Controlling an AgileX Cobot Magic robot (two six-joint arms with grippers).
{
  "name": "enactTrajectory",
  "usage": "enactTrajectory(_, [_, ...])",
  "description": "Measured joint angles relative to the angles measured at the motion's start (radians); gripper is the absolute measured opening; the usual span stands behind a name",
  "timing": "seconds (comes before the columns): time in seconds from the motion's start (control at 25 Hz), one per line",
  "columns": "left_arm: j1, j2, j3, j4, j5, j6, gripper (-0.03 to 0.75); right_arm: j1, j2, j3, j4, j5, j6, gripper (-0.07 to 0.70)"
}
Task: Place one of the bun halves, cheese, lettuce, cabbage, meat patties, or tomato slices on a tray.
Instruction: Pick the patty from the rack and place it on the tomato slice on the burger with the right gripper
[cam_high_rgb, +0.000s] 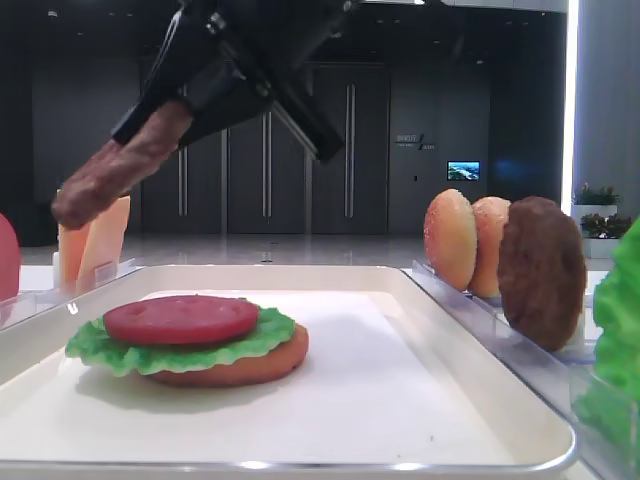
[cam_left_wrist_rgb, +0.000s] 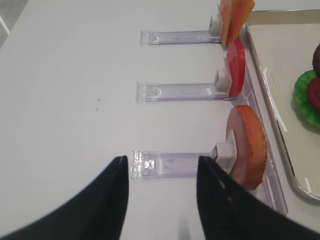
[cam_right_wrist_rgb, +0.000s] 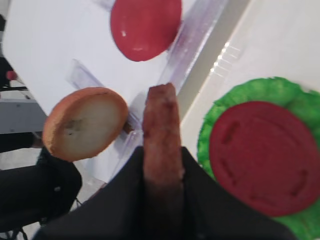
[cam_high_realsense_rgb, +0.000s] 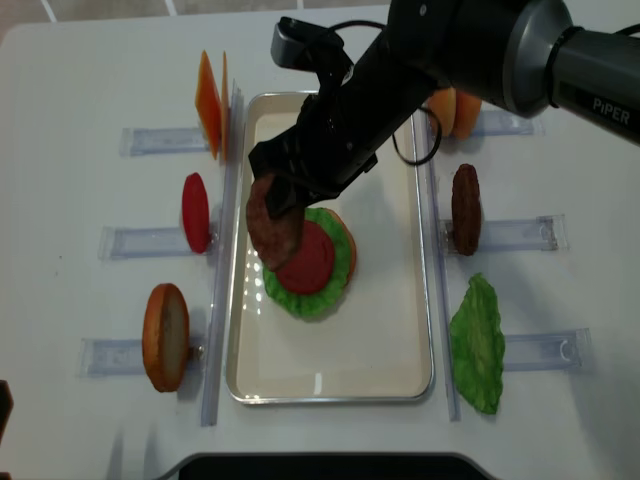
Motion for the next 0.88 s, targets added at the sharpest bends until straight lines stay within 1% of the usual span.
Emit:
enactTrajectory(0.08, [0.0, 0.0, 0.0, 0.0, 0.0, 0.0, 0.345, -0.012, 0.0, 0.06, 0.12, -0.04, -0.12, 0.105])
enactTrajectory(0.16, [0.0, 0.0, 0.0, 0.0, 0.0, 0.0, 0.345, -0.024, 0.0, 0.115, 0.217, -0.048, -0.231, 0.105])
enactTrajectory(0.2, [0.0, 0.0, 0.0, 0.0, 0.0, 0.0, 0.345, -0.03, 0.0, 0.137, 0.246, -0.053, -0.269, 0.105])
enactTrajectory(0.28, [0.0, 0.0, 0.0, 0.0, 0.0, 0.0, 0.345, -0.032, 0.0, 0.168, 0.272, -0.08, -0.31, 0.105])
enactTrajectory(0.4, [0.0, 0.0, 0.0, 0.0, 0.0, 0.0, 0.345, -0.032, 0.0, 0.19, 0.279, -0.115, -0.341, 0.105])
enactTrajectory(0.56, [0.0, 0.0, 0.0, 0.0, 0.0, 0.0, 0.345, -0.032, 0.0, 0.191, 0.281, -0.151, -0.351, 0.105])
enactTrajectory(0.88, [0.0, 0.0, 0.0, 0.0, 0.0, 0.0, 0.345, -0.032, 0.0, 0.191, 0.282, -0.161, -0.364, 0.105])
